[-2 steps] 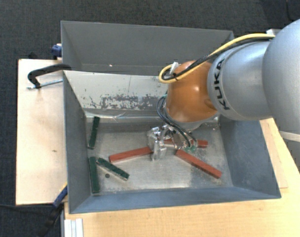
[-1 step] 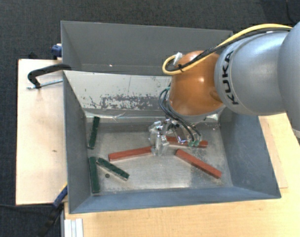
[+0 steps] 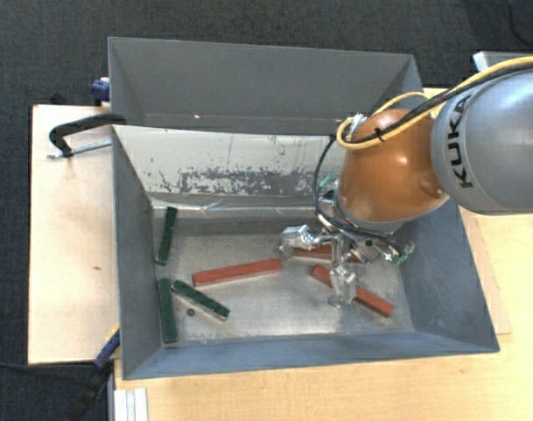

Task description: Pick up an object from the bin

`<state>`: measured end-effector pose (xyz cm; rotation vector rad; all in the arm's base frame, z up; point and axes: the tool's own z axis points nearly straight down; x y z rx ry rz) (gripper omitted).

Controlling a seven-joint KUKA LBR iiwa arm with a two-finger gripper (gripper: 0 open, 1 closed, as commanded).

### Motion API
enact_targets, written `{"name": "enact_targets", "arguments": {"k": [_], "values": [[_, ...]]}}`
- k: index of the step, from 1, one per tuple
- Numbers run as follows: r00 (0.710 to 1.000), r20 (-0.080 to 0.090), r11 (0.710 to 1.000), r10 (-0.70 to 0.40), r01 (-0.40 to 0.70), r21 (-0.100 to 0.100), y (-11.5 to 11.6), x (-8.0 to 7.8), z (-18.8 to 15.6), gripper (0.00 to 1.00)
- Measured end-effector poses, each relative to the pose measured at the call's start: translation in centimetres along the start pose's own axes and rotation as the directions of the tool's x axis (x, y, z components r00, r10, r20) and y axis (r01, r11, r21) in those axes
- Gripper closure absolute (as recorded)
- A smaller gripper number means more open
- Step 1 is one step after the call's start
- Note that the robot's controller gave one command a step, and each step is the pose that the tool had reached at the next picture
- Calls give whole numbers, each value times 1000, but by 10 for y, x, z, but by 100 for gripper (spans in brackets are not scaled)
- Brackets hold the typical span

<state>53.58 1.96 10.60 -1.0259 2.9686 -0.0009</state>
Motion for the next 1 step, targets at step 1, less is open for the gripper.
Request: {"name": "enact_targets", "arguments": {"k": [1], "values": [[1000, 1, 1000, -1, 1, -1, 1, -1, 0, 0]]}}
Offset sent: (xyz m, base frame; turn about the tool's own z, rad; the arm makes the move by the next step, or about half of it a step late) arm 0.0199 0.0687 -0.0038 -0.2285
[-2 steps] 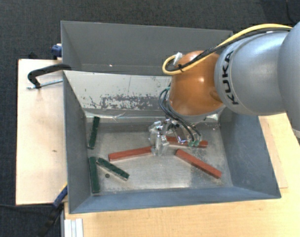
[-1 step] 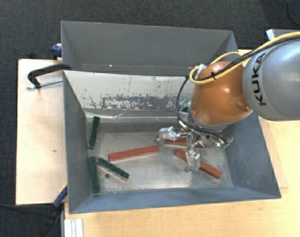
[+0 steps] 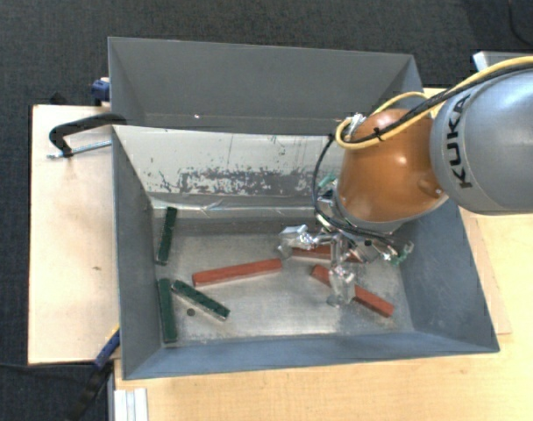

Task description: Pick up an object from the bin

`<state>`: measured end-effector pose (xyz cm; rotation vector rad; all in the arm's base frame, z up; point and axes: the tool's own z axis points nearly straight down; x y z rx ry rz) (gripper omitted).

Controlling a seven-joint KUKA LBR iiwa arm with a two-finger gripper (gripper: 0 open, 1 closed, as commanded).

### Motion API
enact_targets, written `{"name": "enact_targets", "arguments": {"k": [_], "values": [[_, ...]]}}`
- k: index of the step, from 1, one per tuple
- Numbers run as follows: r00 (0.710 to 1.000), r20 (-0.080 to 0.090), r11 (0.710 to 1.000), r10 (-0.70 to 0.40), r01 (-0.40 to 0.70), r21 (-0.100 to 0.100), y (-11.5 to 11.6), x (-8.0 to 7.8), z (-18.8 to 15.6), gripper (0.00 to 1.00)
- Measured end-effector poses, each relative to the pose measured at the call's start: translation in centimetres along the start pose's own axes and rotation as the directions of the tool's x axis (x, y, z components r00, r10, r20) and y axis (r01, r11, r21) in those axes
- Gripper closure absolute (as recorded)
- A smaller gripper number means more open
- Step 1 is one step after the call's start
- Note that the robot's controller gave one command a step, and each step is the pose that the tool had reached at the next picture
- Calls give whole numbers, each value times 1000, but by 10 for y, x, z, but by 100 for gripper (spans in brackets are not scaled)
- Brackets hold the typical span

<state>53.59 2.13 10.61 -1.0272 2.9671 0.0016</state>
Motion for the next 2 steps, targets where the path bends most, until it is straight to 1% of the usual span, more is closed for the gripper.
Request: {"name": "enact_targets", "arguments": {"k": [1, 2], "values": [[999, 0, 999, -46, 46, 3, 7, -11, 1, 0], [994, 7, 994, -111, 111, 4, 31, -56, 26, 0]]}}
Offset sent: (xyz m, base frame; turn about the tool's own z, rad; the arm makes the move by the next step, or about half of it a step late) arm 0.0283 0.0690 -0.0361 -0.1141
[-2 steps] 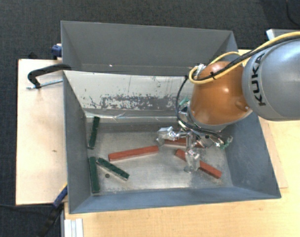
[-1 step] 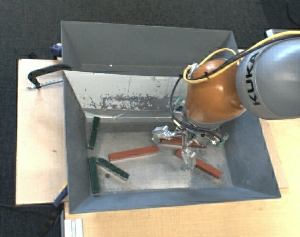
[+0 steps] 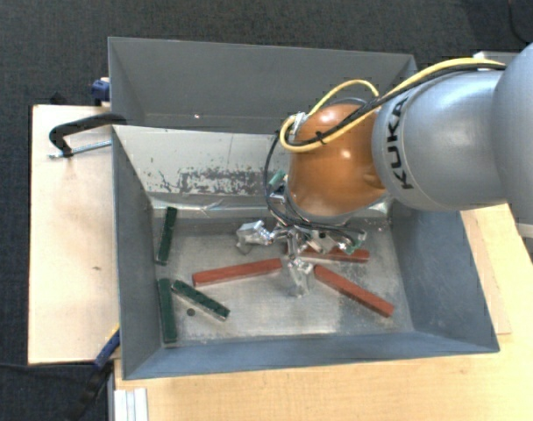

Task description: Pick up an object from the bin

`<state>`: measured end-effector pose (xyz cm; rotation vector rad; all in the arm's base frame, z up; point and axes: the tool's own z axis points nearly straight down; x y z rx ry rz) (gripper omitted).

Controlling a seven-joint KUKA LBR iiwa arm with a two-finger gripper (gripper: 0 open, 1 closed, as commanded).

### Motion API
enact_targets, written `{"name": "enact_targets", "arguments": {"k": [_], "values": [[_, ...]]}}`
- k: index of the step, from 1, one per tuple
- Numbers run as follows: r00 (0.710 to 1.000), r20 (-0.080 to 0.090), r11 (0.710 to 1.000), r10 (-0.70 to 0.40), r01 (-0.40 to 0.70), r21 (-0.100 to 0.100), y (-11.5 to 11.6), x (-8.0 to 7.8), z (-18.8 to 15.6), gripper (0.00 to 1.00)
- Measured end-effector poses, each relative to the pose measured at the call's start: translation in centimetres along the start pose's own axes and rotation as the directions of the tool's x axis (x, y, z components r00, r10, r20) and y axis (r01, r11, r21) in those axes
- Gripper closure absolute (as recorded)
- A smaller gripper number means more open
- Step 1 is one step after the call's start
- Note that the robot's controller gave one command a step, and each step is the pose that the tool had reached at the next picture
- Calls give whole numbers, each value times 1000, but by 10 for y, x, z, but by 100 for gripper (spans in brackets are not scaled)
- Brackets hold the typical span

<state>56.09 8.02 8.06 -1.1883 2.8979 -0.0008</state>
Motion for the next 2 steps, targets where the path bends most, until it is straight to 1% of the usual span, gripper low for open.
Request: {"name": "enact_targets", "arguments": {"k": [1, 2], "values": [[997, -5, 997, 80, -80, -4, 19, -15, 10, 100], [997, -5, 997, 80, -80, -4, 19, -15, 10, 100]]}}
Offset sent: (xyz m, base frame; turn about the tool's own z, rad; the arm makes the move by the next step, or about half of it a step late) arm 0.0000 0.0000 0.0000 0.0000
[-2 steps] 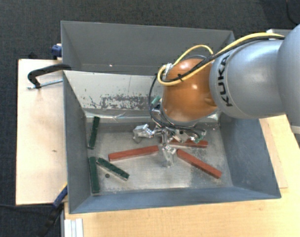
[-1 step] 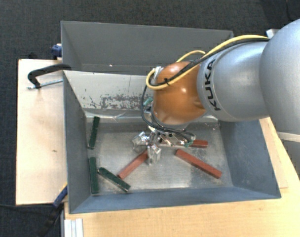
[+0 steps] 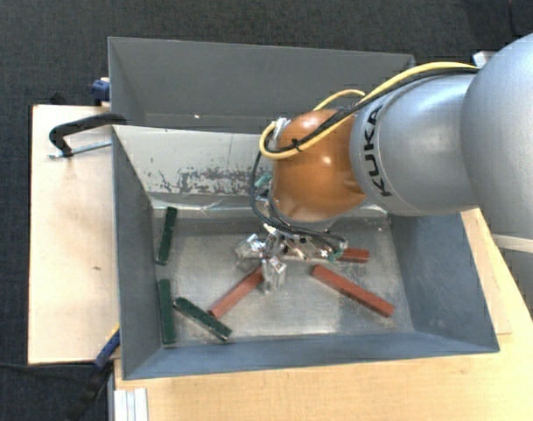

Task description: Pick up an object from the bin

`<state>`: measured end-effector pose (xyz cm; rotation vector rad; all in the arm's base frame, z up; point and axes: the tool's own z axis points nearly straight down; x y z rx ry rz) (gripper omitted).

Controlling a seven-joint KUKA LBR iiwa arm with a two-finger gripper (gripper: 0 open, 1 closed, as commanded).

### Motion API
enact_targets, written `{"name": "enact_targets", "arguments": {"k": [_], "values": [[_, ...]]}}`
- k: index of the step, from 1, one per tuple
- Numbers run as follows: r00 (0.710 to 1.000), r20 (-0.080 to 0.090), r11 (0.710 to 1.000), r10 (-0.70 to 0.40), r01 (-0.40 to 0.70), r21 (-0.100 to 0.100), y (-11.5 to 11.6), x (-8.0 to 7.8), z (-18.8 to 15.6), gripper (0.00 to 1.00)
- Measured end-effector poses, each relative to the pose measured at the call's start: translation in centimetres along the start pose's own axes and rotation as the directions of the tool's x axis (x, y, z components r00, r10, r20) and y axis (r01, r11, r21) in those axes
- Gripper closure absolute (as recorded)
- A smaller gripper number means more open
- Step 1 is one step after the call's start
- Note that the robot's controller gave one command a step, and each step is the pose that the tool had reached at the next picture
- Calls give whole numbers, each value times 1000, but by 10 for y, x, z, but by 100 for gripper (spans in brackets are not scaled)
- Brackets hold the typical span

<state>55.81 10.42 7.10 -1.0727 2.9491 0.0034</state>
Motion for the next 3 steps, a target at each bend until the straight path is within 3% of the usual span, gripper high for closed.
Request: {"name": "enact_targets", "arguments": {"k": [1, 2, 3], "values": [[1000, 2, 1000, -24, 24, 2, 16, -7, -124, 100], [1000, 1, 1000, -24, 24, 1, 16, -7, -124, 100], [992, -1, 992, -126, 126, 0, 15, -3, -154, 100]]}}
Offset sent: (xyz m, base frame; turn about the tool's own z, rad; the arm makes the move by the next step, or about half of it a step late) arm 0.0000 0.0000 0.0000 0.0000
